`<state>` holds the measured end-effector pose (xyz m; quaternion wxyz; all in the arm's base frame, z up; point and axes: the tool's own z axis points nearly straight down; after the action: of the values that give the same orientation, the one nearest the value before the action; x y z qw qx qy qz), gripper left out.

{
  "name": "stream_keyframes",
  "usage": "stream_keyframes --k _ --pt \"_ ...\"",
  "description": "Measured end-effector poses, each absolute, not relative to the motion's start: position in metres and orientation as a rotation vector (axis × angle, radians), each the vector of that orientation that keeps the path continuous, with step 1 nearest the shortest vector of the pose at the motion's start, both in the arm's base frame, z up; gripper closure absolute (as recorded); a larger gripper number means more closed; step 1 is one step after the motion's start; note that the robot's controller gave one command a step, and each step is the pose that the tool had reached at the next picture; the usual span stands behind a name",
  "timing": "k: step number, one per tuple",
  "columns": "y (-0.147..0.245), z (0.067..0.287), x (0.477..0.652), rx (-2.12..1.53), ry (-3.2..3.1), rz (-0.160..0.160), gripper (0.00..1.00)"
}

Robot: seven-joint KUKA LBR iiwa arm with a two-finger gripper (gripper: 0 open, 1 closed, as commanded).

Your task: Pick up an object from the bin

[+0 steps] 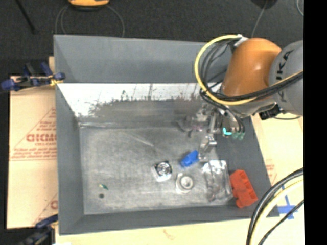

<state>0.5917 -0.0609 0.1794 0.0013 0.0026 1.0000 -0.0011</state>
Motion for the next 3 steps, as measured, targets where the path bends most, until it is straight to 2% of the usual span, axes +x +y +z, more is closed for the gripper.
stream_keyframes --k 1,2,3 --pt "-0.076 0.074 0.583 -0.759 3.038 -0.006 0.00" --pt "-0.045 0.102 0.585 -1.063 2.949 -0.003 0.00" --pt "-0.062 0.103 0.572 -1.368 2.821 0.006 0.00"
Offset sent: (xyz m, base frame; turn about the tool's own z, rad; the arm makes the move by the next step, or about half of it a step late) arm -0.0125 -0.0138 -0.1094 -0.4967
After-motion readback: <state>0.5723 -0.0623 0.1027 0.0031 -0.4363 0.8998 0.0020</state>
